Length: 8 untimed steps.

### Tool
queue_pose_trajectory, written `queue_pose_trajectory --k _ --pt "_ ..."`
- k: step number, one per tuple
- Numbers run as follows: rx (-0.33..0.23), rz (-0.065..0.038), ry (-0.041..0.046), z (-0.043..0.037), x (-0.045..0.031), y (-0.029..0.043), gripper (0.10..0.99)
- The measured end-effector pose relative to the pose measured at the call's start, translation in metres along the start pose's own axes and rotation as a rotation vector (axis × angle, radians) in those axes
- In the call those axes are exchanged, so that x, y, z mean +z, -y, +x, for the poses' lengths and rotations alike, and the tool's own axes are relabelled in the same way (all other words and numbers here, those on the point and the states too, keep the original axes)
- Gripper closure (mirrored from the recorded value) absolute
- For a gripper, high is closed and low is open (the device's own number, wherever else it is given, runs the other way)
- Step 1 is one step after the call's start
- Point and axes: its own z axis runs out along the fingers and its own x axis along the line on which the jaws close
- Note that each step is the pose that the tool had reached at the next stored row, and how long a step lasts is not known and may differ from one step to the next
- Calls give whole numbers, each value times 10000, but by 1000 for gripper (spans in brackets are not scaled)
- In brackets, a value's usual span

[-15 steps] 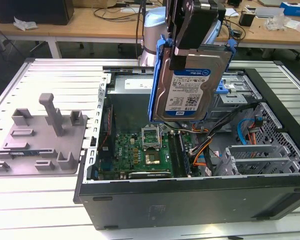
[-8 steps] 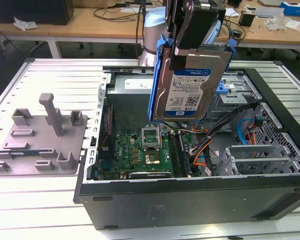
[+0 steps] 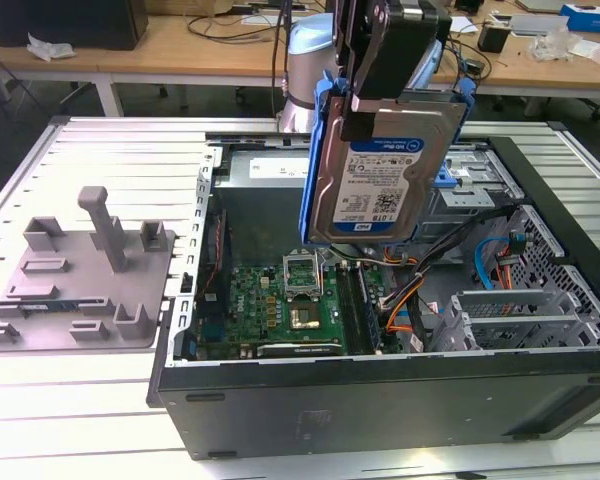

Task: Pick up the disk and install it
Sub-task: 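Insert the disk into the insertion slot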

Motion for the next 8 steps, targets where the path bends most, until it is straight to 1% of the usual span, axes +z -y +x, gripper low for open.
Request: queue_pose_trajectory --k 1,8 --pt "44 26 -1 6 1 0 722" --pt "285 84 -13 47 12 -2 722"
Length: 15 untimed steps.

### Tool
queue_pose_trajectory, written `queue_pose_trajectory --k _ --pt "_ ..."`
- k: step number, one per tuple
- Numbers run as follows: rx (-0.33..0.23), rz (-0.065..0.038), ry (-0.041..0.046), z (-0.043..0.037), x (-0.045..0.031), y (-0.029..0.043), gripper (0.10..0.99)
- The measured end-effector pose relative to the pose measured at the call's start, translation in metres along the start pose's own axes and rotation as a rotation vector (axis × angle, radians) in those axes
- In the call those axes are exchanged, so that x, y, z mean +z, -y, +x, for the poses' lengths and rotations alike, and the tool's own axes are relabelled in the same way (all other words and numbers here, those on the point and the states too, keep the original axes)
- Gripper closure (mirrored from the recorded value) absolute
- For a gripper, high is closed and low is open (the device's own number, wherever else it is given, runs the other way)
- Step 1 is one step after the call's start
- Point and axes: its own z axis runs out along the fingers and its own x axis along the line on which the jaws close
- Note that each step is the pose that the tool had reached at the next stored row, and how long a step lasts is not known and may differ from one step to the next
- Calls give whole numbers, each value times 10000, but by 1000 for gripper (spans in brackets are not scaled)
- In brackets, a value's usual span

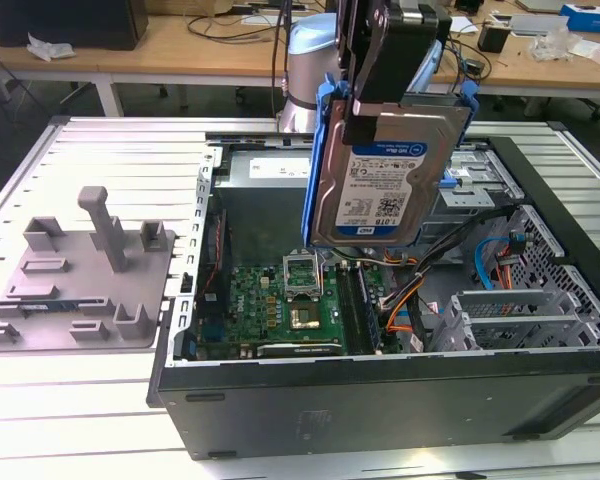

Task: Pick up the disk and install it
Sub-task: 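Insert the disk into the insertion slot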

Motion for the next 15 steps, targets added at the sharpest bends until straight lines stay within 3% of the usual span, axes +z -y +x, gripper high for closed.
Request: queue_pose_trajectory --k 4,6,10,15 --pt "53 82 -5 51 16 16 722" --pt "55 102 -9 73 19 56 722" --pt "55 118 -10 131 21 202 722" --pt "54 118 -9 236 25 266 722"
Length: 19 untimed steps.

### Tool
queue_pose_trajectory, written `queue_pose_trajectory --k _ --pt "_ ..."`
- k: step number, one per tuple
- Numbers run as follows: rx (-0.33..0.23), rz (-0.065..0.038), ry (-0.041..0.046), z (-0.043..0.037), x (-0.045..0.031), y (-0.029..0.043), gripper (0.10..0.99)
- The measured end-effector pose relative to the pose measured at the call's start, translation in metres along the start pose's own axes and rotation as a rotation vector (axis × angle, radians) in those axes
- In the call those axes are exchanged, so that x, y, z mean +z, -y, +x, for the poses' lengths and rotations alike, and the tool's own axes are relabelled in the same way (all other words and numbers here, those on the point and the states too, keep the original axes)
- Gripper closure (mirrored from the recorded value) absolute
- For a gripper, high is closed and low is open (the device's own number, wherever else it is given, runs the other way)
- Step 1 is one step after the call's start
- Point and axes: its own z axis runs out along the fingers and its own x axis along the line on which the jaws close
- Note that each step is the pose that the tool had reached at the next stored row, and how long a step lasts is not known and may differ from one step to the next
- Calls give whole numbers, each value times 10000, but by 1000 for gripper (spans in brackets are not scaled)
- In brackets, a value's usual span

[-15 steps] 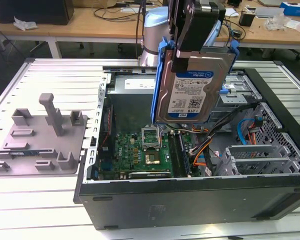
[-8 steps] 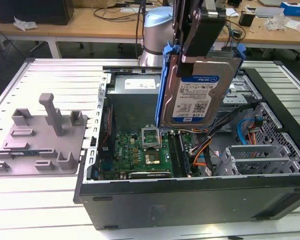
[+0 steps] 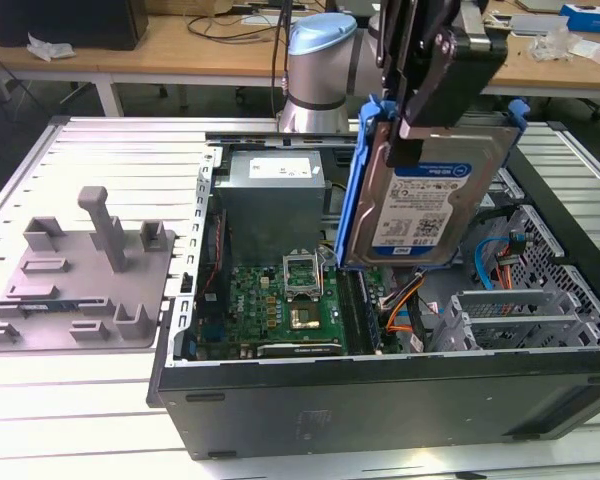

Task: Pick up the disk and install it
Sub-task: 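Insert the disk into the insertion slot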

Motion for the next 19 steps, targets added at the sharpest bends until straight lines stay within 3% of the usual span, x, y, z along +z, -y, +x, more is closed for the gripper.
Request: queue_pose_trajectory --k 6,8,13,15,19 --pt "1 5 0 136 9 75 722" --pt "1 40 0 171 15 145 722" --pt "5 189 40 192 28 268 722" --pt "5 206 90 201 33 283 722" --pt "6 206 89 202 34 284 722"
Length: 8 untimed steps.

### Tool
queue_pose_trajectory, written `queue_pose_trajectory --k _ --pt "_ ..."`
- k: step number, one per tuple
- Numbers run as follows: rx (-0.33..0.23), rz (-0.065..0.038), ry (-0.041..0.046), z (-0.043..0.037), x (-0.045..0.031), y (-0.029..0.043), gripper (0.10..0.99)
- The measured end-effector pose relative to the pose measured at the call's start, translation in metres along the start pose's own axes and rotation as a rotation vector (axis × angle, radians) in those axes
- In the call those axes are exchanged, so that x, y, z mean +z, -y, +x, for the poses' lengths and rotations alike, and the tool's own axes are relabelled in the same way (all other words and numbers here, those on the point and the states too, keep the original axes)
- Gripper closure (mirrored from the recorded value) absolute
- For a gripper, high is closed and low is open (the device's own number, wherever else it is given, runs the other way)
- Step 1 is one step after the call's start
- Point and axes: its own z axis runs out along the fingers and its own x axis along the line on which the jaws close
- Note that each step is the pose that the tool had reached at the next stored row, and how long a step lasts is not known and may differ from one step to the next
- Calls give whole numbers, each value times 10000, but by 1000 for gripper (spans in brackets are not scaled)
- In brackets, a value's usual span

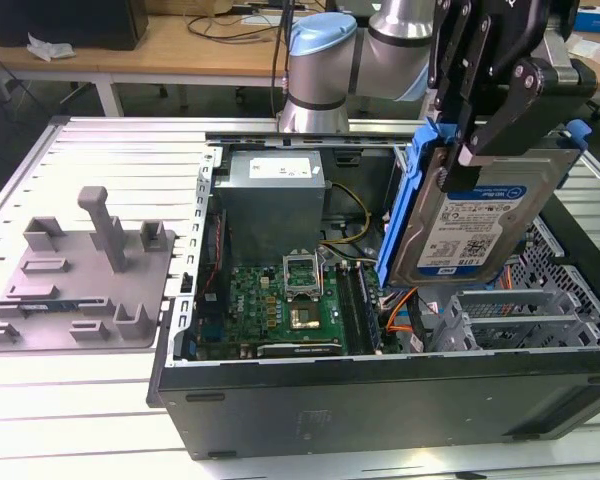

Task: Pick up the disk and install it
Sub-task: 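Insert the disk into the insertion slot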

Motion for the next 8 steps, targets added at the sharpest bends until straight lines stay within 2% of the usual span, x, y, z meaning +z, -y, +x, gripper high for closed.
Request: queue_pose_trajectory --k 2,4,5,6,8 --pt "-1 3 24 1 2 0 722" --pt "0 20 128 7 3 0 722" --pt "2 32 216 15 6 1 722" --pt "5 36 251 21 8 1 722" --pt "17 35 256 35 10 0 722"
